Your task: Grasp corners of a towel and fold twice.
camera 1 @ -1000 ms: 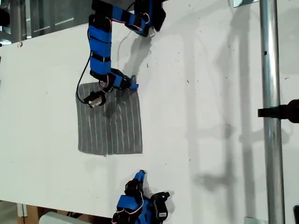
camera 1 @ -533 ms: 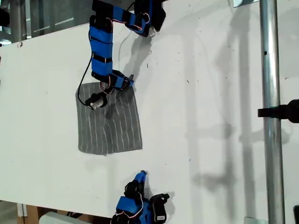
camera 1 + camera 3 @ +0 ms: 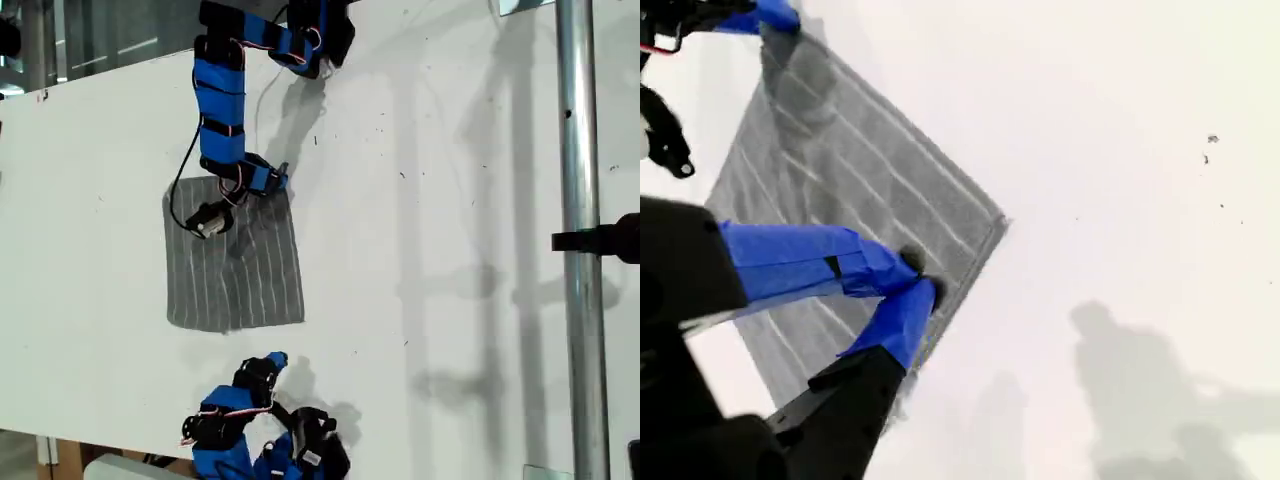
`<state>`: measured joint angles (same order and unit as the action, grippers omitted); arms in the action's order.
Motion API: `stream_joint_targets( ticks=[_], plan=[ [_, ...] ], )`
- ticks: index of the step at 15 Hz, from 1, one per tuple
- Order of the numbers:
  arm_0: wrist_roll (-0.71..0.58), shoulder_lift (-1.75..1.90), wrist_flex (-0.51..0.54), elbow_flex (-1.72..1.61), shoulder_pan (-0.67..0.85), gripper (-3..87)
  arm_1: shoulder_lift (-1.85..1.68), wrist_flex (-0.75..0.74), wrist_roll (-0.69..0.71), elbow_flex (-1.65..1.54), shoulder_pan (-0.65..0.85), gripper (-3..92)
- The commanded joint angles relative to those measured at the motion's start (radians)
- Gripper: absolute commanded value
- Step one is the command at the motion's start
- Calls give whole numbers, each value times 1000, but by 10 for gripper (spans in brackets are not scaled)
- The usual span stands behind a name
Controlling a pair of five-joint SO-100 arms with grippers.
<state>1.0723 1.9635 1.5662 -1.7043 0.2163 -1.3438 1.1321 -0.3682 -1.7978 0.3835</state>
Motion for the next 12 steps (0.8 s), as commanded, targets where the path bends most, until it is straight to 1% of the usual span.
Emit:
stream_joint_targets(
  ticks=[1, 3, 5, 7, 9, 12],
  plan=[
    [-184, -206, 92, 331, 57, 276, -75, -8, -12, 54, -29, -2],
    [-324, -264, 78, 377, 146, 328, -80, -6, -17, 52, -43, -2],
    [-408, -310, 66, 373, 213, 338, -87, -3, -18, 51, -48, -2],
    [-436, -365, 5, 287, 242, 337, -100, 3, -18, 51, -48, -2],
    [-454, -410, -117, 176, 259, 322, -107, 8, -18, 51, -49, -2],
    [-407, -557, -209, 123, 245, 325, -120, 14, -20, 52, -46, -2]
  ],
)
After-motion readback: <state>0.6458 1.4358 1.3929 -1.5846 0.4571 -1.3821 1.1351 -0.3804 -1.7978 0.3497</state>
